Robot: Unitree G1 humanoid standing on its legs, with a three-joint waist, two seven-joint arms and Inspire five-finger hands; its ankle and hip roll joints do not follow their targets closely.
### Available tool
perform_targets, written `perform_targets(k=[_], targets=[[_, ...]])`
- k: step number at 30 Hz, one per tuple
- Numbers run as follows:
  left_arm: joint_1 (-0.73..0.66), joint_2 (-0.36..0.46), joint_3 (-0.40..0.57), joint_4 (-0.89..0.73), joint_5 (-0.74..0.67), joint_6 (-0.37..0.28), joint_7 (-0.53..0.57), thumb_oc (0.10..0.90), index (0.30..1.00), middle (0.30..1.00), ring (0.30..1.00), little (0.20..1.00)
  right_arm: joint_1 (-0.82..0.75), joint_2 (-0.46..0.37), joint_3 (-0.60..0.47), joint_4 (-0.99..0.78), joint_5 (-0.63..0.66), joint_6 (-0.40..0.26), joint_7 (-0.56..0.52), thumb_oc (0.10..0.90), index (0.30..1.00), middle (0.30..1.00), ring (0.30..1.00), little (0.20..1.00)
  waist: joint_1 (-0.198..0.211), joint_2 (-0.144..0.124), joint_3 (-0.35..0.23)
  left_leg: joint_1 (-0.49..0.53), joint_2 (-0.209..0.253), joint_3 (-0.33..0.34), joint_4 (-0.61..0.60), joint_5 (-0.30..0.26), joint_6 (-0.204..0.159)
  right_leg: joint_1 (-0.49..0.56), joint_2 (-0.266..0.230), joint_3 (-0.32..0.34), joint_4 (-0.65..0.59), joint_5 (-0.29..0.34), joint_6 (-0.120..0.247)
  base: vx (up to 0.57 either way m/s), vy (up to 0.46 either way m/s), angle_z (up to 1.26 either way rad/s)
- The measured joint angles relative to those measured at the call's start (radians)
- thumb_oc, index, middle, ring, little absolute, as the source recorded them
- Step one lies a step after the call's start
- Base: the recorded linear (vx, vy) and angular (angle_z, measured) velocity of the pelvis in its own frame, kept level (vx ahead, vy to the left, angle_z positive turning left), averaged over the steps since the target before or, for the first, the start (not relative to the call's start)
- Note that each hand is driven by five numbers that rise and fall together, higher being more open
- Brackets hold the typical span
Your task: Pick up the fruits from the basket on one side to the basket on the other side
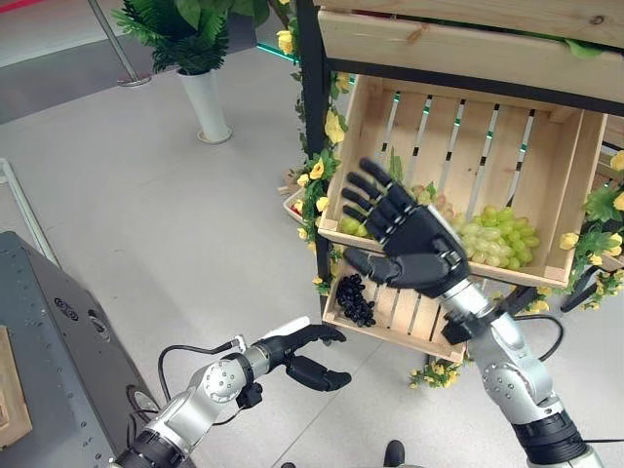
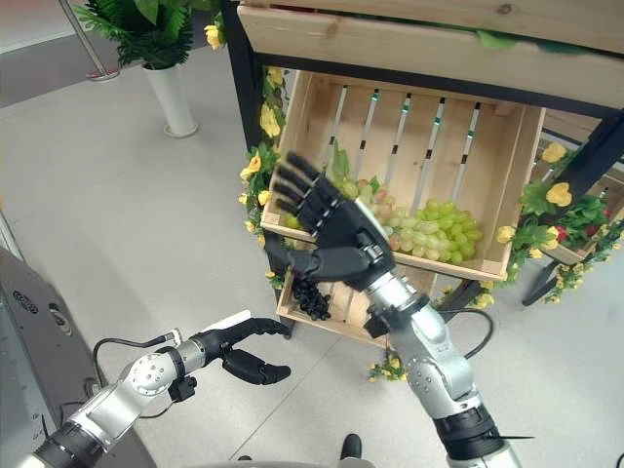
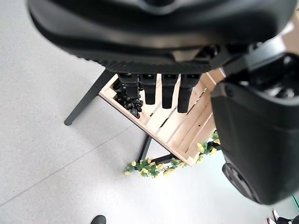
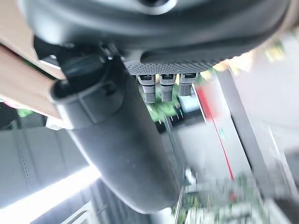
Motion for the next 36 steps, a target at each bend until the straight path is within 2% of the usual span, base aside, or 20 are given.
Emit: perform_targets(k=[6, 13, 15, 16, 17, 19, 21, 23, 27, 30, 33, 36], targets=[[0.0, 0.002, 0.0, -0.002, 0.0, 0.0, 0.0, 0.8, 0.9, 0.9, 0.9, 0.9, 0.036, 0.011, 0.116, 0.07, -0.002, 0.091, 0.12, 0.8, 0.9, 0.9, 0.9, 0.9, 0.014, -0.006, -0.017, -0.01, -0.02, -0.01, 0.0, 0.003, 0.013, -0.001, -0.023, -0.011, 0.0, 0.001, 0.011, -0.01, 0.095, 0.08], [0.035, 0.041, 0.017, -0.002, 0.064, 0.01, -0.001, 0.8, 0.9, 0.9, 0.9, 0.9, 0.092, -0.002, 0.124, 0.212, -0.022, 0.125, 0.161, 0.8, 0.9, 0.9, 0.9, 0.9, 0.028, -0.018, -0.024, -0.03, -0.037, -0.048, 0.001, 0.009, 0.025, -0.002, -0.041, -0.033, 0.0, -0.002, 0.022, -0.01, -0.057, 0.14], [0.037, 0.057, 0.016, -0.002, 0.083, 0.031, -0.004, 0.8, 0.9, 0.9, 0.9, 0.9, 0.099, -0.031, 0.127, 0.215, -0.051, 0.125, 0.161, 0.8, 0.9, 0.9, 0.9, 0.9, 0.023, -0.018, -0.024, -0.042, -0.036, -0.072, 0.003, 0.015, 0.023, 0.001, -0.038, -0.013, 0.0, -0.011, 0.029, 0.01, -0.19, 0.39], [0.037, 0.062, 0.017, -0.002, 0.102, 0.046, -0.004, 0.8, 0.9, 0.9, 0.9, 0.9, 0.111, -0.05, 0.125, 0.217, -0.051, 0.125, 0.162, 0.8, 0.9, 0.9, 0.9, 0.9, 0.018, -0.018, -0.024, -0.052, -0.033, -0.097, 0.007, 0.023, 0.021, 0.005, -0.031, 0.02, 0.0, -0.024, 0.035, 0.0, -0.208, 0.54], [0.036, 0.062, 0.017, -0.001, 0.118, 0.053, -0.005, 0.8, 0.9, 0.9, 0.9, 0.9, 0.119, -0.058, 0.125, 0.22, -0.051, 0.125, 0.162, 0.8, 0.9, 0.9, 0.9, 0.9, 0.006, -0.018, -0.024, -0.06, -0.032, -0.119, 0.007, 0.028, 0.018, 0.011, -0.025, 0.046, 0.0, -0.036, 0.039, 0.0, -0.25, 0.99], [0.019, 0.059, 0.004, 0.025, 0.18, 0.092, -0.014, 0.8, 0.9, 0.9, 0.9, 0.9, 0.138, -0.063, 0.124, 0.272, -0.07, 0.123, 0.162, 0.8, 0.9, 0.9, 0.9, 0.9, -0.042, -0.019, -0.024, -0.077, -0.024, -0.205, 0.007, 0.049, 0.006, 0.041, -0.001, 0.136, 0.0, -0.081, 0.043, -0.05, -0.356, 1.33], [0.009, 0.057, -0.007, 0.042, 0.218, 0.13, -0.023, 0.8, 0.9, 0.9, 0.9, 0.9, 0.143, -0.062, 0.121, 0.324, -0.121, 0.123, 0.149, 0.8, 0.9, 0.9, 0.9, 0.9, -0.06, -0.016, -0.023, -0.097, -0.013, -0.228, 0.011, 0.066, -0.006, 0.059, 0.018, 0.169, -0.001, -0.105, 0.037, -0.05, -0.282, 0.99], [0.025, 0.058, -0.007, 0.048, 0.238, 0.176, -0.021, 0.8, 0.9, 0.9, 0.9, 0.9, 0.15, -0.067, 0.12, 0.363, -0.169, 0.122, 0.131, 0.8, 0.9, 0.9, 0.9, 0.9, -0.043, -0.003, -0.014, -0.101, 0.012, -0.231, 0.009, 0.075, -0.013, 0.071, 0.045, 0.177, -0.005, -0.116, 0.025, -0.06, -0.345, 0.44], [0.077, 0.029, -0.003, 0.049, 0.237, 0.21, 0.007, 0.8, 0.9, 0.9, 0.9, 0.9, 0.174, -0.08, 0.116, 0.373, -0.239, 0.093, 0.118, 0.8, 0.9, 0.9, 0.9, 0.9, -0.025, 0.032, 0.008, -0.127, 0.031, -0.27, 0.016, 0.086, -0.022, 0.073, 0.072, 0.159, -0.005, -0.12, 0.021, -0.09, -0.273, 0.26], [0.081, -0.019, -0.004, 0.082, 0.237, 0.21, 0.052, 0.8, 0.9, 0.9, 0.9, 0.9, 0.165, -0.1, 0.116, 0.389, -0.29, 0.084, 0.104, 0.8, 0.9, 0.9, 0.9, 0.9, -0.022, 0.057, 0.027, -0.162, 0.034, -0.286, 0.033, 0.096, -0.023, 0.071, 0.083, 0.153, -0.005, -0.122, 0.015, -0.07, -0.22, 0.39], [0.08, -0.031, -0.004, 0.089, 0.234, 0.209, 0.074, 0.8, 0.9, 0.9, 0.9, 0.9, 0.164, -0.106, 0.116, 0.416, -0.311, 0.082, 0.087, 0.8, 0.9, 0.9, 0.9, 0.9, -0.008, 0.066, 0.033, -0.191, 0.036, -0.276, 0.043, 0.109, -0.006, 0.074, 0.086, 0.119, -0.004, -0.127, 0.008, -0.06, -0.139, 0.54], [0.065, -0.032, -0.002, 0.089, 0.21, 0.21, 0.1, 0.8, 0.9, 0.9, 0.9, 0.9, 0.16, -0.105, 0.113, 0.443, -0.299, 0.068, 0.076, 0.8, 0.9, 0.9, 0.9, 0.9, 0.002, 0.068, 0.052, -0.229, 0.027, -0.232, 0.086, 0.123, 0.006, 0.094, 0.083, 0.05, -0.004, -0.137, -0.002, -0.05, -0.057, 0.72]])
